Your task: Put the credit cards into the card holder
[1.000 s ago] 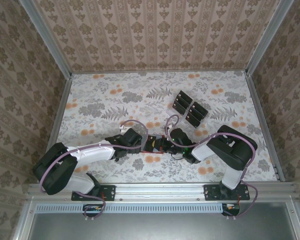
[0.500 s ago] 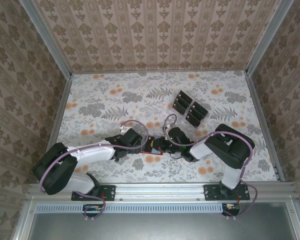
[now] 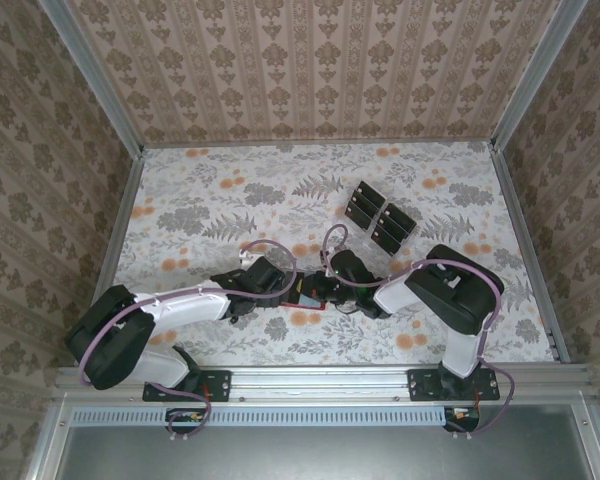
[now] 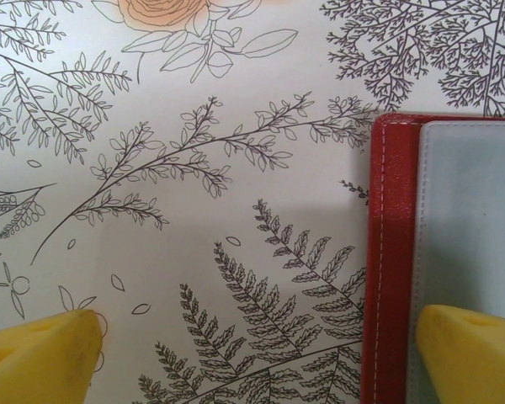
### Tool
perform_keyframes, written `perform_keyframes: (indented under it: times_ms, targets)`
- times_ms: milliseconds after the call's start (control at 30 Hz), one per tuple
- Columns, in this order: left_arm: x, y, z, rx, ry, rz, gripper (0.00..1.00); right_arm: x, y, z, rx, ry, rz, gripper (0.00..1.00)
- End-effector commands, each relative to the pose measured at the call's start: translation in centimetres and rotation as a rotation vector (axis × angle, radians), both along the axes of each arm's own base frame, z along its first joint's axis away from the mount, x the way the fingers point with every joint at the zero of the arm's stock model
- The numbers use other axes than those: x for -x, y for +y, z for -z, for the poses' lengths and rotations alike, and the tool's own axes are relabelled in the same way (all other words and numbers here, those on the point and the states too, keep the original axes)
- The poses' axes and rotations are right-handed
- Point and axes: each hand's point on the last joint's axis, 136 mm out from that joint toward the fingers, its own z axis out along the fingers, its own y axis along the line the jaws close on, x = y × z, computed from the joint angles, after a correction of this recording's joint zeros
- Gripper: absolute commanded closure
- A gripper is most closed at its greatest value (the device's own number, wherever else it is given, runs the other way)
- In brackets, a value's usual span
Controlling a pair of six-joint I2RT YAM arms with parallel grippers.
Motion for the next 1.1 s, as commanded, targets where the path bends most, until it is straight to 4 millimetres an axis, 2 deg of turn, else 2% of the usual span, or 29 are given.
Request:
perform_keyframes:
  times_ms: [0, 100, 133, 267, 333, 500, 633, 733, 900, 1067]
  targets:
    - [0.4, 0.0, 0.0, -0.005, 0.010, -0.006, 0.00, 1.4, -0.6, 3.1, 0.108, 0.096, -0.041, 1.00]
    - [0.3, -0.2, -0.2, 0.004, 0.006, -0.003, 0.00, 1.3, -0.3, 3.0, 0.123, 0.104, -0.055, 0.99]
    - [0.3, -0.2, -0.3, 0.006, 0.004, -0.002, 0.00, 1.2, -0.2, 2.8, 0.128, 0.104, -0.061, 0.96]
    - [0.1, -0.2, -1.3, 0.024, -0.011, -0.007, 0.00, 1.1, -0.4, 1.4, 0.172, 0.087, -0.081, 0.70]
    - [-0.1, -0.1, -1.8, 0.039, -0.023, -0.016, 0.00, 1.0, -0.6, 0.5, 0.203, 0.072, -0.090, 0.62]
    - [-0.6, 1.0, -3.2, 0.078, -0.046, -0.050, 0.00, 0.7, -1.4, -1.8, 0.281, 0.035, -0.101, 0.55]
    - [-0.7, 2.2, -3.3, 0.084, -0.048, -0.079, 0.00, 0.4, -2.2, -2.6, 0.336, 0.023, -0.085, 0.57]
    - [-0.6, 3.2, -3.0, 0.071, -0.036, -0.108, 0.00, 0.1, -2.3, -2.8, 0.367, 0.022, -0.074, 0.66]
    - [-0.6, 4.1, -2.0, 0.049, -0.005, -0.137, 0.00, -0.4, -2.0, -2.2, 0.420, 0.032, -0.059, 0.86]
    - [-0.5, 4.3, -1.1, 0.039, 0.018, -0.147, 0.00, -0.7, -1.5, -1.1, 0.459, 0.047, -0.056, 0.93]
